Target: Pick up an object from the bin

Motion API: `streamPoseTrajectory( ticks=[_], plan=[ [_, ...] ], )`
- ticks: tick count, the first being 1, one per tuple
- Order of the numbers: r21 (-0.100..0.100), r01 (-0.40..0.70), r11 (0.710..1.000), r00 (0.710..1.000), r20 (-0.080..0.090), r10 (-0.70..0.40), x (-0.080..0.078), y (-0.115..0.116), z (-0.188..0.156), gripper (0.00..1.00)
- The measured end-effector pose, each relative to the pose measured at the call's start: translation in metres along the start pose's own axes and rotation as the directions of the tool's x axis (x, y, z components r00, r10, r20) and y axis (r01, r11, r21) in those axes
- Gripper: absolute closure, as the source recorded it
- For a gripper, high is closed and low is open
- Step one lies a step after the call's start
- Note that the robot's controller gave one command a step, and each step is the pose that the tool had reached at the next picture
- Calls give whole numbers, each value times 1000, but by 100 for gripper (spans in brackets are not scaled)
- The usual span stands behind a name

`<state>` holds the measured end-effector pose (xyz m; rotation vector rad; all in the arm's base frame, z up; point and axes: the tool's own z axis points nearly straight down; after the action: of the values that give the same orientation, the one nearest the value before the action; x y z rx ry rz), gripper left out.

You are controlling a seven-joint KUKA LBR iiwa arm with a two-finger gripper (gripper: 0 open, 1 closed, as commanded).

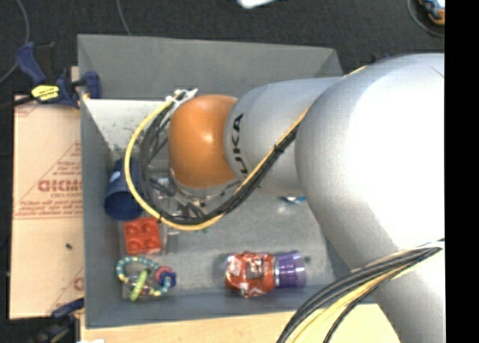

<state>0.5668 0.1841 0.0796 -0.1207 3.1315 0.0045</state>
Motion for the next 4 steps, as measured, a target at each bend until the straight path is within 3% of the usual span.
streamPoseTrajectory(
  ticks=[1,2,4],
  plan=[
    [2,19,1000,1000,0,-19,-3,5,5,0],
    [3,-49,999,999,2,49,28,30,6,0],
    [3,-2,1000,1000,3,2,31,44,7,0]
  ],
)
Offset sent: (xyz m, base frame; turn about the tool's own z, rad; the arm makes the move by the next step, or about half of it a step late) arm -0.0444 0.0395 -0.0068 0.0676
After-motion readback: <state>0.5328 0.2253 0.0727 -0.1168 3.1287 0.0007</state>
